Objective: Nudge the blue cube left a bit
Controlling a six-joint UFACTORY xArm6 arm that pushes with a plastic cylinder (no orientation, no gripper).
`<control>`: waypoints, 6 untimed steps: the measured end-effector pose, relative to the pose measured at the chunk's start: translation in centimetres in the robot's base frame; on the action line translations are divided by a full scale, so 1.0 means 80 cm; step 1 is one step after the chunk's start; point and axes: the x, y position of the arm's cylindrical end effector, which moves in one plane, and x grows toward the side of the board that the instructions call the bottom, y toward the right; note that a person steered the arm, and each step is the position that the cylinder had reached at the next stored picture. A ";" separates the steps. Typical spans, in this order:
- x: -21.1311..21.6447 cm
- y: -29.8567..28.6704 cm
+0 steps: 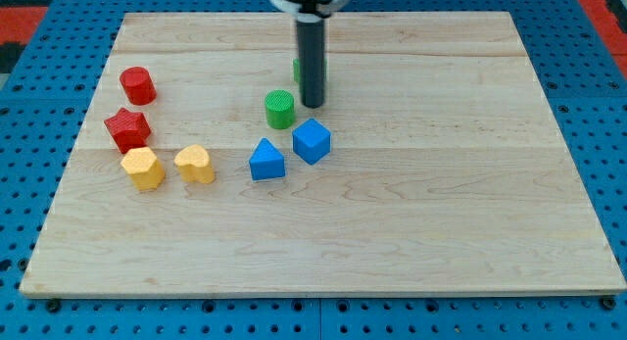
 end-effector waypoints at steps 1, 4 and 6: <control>0.042 0.027; 0.102 -0.060; 0.024 0.025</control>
